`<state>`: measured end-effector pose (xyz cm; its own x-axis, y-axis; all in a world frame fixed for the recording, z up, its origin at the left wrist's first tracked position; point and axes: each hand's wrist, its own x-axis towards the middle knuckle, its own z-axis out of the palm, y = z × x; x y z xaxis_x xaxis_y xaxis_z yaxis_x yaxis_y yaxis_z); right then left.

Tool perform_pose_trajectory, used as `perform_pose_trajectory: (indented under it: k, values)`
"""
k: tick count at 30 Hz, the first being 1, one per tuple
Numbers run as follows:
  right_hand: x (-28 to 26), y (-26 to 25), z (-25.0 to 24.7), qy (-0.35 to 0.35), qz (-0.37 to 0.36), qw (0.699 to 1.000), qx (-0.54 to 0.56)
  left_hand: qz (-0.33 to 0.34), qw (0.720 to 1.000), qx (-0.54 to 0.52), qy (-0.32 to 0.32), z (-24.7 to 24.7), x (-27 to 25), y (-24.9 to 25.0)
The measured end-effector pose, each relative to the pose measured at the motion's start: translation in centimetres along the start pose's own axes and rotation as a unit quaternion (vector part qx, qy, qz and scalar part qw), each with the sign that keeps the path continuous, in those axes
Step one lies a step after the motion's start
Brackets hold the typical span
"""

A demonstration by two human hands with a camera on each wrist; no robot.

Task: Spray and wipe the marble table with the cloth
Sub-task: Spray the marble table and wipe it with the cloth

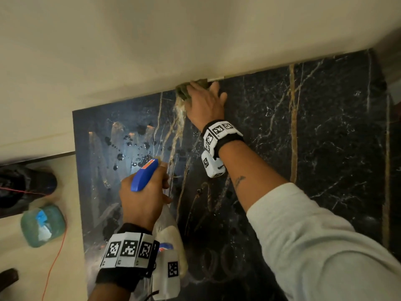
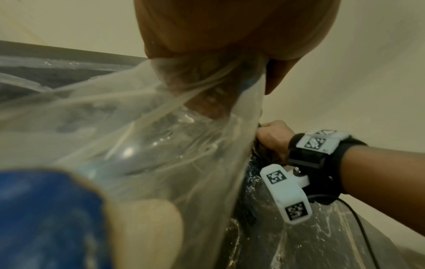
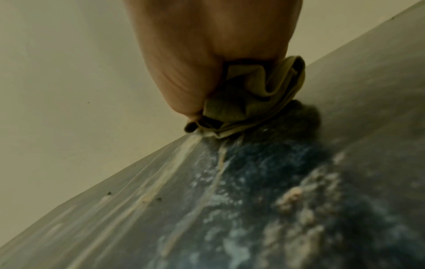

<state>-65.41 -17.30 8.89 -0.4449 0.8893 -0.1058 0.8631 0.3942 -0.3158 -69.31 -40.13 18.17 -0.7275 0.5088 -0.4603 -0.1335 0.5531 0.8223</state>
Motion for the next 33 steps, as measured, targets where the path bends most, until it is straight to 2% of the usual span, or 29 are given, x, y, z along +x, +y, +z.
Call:
perform_pose_trajectory:
  k: [3, 5, 7, 10, 12, 13, 14, 18, 20, 22, 25, 27, 28, 29, 33]
  values:
    - [-0.6, 2.4, -0.9, 0.057, 0.127, 0.99, 0.026, 0.016, 1.0, 0.002, 0.003, 0.0, 0.4, 0.3]
    - [-1.7, 1.8, -0.8, 0.07, 0.171, 0.983, 0.023, 0.02, 1.0, 0.001, 0.006, -0.3, 0.9, 0.2]
    - [-3.5, 0.4, -0.1, 0.046, 0.135, 0.99, 0.0, 0.02, 1.0, -0.005, 0.008, -0.4, 1.1, 0.1]
    - [-7.3, -0.7, 1.3, -0.024, 0.012, 1.0, -0.007, 0.013, 1.0, -0.012, 0.009, -0.2, 0.9, 0.2]
    - [-9.0, 0.2, 1.4, -0.047, -0.052, 0.997, -0.019, 0.016, 1.0, -0.017, 0.006, -0.2, 0.6, 0.0]
    - [-9.4, 1.0, 1.1, -0.044, -0.057, 0.997, -0.02, 0.017, 1.0, -0.02, 0.004, -0.3, 0.5, 0.0]
    - [-9.7, 2.2, 0.8, -0.035, -0.036, 0.999, -0.018, 0.016, 1.0, -0.025, 0.001, -0.4, 0.4, -0.1]
    - [-10.0, 6.2, -0.1, 0.022, 0.149, 0.988, 0.014, 0.012, 1.0, -0.02, -0.005, -1.2, 0.3, -0.9]
    - [-10.5, 5.3, 0.1, 0.036, 0.185, 0.982, 0.012, 0.021, 1.0, -0.001, -0.008, -1.5, 0.1, -1.5]
    - [-11.3, 2.9, 0.3, 0.028, 0.166, 0.985, 0.03, 0.021, 1.0, 0.006, -0.004, -1.6, -0.3, -2.0]
    - [-13.6, 0.0, 1.5, -0.022, 0.031, 0.999, 0.013, 0.02, 1.0, -0.001, -0.003, -1.4, -1.2, -2.2]
    - [-13.7, 0.6, 1.2, -0.046, -0.014, 0.999, 0.01, 0.024, 1.0, 0.001, -0.01, -1.3, -1.7, -2.2]
    - [-13.4, 1.5, 0.9, -0.045, -0.011, 0.999, 0.008, 0.027, 1.0, 0.001, -0.013, -1.4, -1.8, -2.1]
    - [-13.1, 2.4, 0.5, -0.034, 0.011, 0.999, 0.003, 0.03, 0.999, 0.0, -0.016, -1.6, -2.0, -2.0]
    - [-13.3, 4.9, -0.1, 0.014, 0.19, 0.981, 0.024, 0.029, 0.999, -0.01, -0.013, -2.6, -2.5, -1.9]
